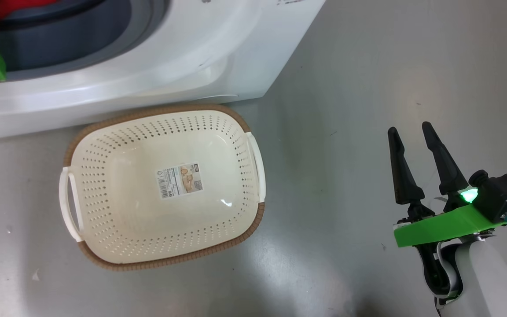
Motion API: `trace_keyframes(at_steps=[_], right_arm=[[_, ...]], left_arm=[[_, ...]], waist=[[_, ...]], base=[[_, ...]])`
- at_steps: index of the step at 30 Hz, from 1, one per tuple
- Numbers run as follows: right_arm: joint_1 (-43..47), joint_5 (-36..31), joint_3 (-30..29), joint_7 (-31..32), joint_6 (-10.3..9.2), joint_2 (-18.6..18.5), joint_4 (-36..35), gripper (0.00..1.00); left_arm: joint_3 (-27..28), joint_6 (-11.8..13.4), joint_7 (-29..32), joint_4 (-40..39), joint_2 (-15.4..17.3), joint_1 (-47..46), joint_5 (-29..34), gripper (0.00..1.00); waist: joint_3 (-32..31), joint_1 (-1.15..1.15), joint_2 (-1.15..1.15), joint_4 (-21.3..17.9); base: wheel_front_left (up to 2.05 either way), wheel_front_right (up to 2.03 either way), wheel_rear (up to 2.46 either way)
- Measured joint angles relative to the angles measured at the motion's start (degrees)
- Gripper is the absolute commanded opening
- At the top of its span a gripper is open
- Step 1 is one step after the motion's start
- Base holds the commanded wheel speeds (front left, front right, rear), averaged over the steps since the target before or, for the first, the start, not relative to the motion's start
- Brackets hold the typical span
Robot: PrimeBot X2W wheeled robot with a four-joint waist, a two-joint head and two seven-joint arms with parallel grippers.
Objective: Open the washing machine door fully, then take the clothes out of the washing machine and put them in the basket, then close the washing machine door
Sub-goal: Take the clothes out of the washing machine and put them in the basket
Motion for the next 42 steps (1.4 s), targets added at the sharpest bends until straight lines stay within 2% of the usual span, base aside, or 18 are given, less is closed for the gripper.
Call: trace_keyframes(at_steps=[11, 13, 14, 15, 16, 17, 18, 28, 33, 42], right_arm=[[-0.70, 0.97, 0.62, 0.00, 0.00, -0.01, -0.15, 1.00], [-0.73, 0.97, 0.63, 0.00, 0.00, -0.01, -0.21, 1.00], [-0.74, 0.97, 0.64, 0.00, 0.00, -0.01, -0.22, 1.00], [-0.74, 0.97, 0.65, 0.00, 0.00, -0.01, -0.24, 1.00], [-0.74, 0.97, 0.65, 0.00, 0.00, -0.01, -0.29, 1.00], [-0.74, 0.97, 0.65, 0.00, 0.00, -0.01, -0.29, 1.00], [-0.74, 0.97, 0.65, 0.00, 0.00, -0.01, -0.32, 1.00], [-1.29, 0.97, 0.77, 0.00, 0.00, -0.01, -0.60, 1.00], [-1.29, 0.97, 0.67, 0.00, 0.00, -0.01, -0.65, 1.00], [-1.28, 0.97, 0.51, 0.00, 0.00, -0.02, -0.65, 1.00]], left_arm=[[-1.63, -1.09, 0.70, 4.48, 0.21, -2.60, 0.00, 0.99], [-2.07, -1.10, 1.16, 4.81, 0.23, -2.65, 0.01, 0.59], [-2.12, -1.10, 1.37, 4.95, 0.24, -2.71, 0.01, 0.47], [-2.19, -1.10, 1.37, 5.03, 0.25, -2.74, 0.01, 0.40], [-2.34, -1.10, 1.38, 5.12, 0.25, -2.74, 0.01, 0.28], [-2.34, -1.10, 1.38, 5.12, 0.25, -2.74, 0.01, 0.10], [-2.53, -1.10, 1.38, 5.22, 0.25, -2.74, 0.01, 0.00], [-3.19, -1.12, 1.02, 6.06, 0.07, -2.60, -0.22, 0.00], [-3.08, -2.07, 0.57, 5.98, -0.27, -2.35, -0.98, 0.00], [-1.87, -3.13, 0.08, 0.85, -2.03, -0.69, -3.08, 0.00]], waist=[[0.76, 0.00, 0.00, -0.87], [0.78, 0.00, 0.00, -0.88], [0.79, 0.00, 0.00, -0.89], [0.78, 0.00, 0.00, -0.88], [0.76, 0.00, 0.00, -0.86], [0.76, 0.00, 0.00, -0.86], [0.74, 0.00, 0.00, -0.85], [0.34, 0.00, 0.00, -0.65], [-0.13, 0.00, 0.00, -0.46], [-1.38, 0.00, 0.00, 0.18]], base=[[0.00, 0.00, 0.00], [0.00, 0.00, 0.00], [0.00, 0.00, 0.00], [0.00, 0.00, 0.00], [0.00, 0.00, 0.00], [0.00, 0.00, 0.00], [0.00, 0.00, 0.00], [0.00, 0.00, 0.00], [0.00, 0.00, 0.00], [0.00, 0.00, 0.00]])
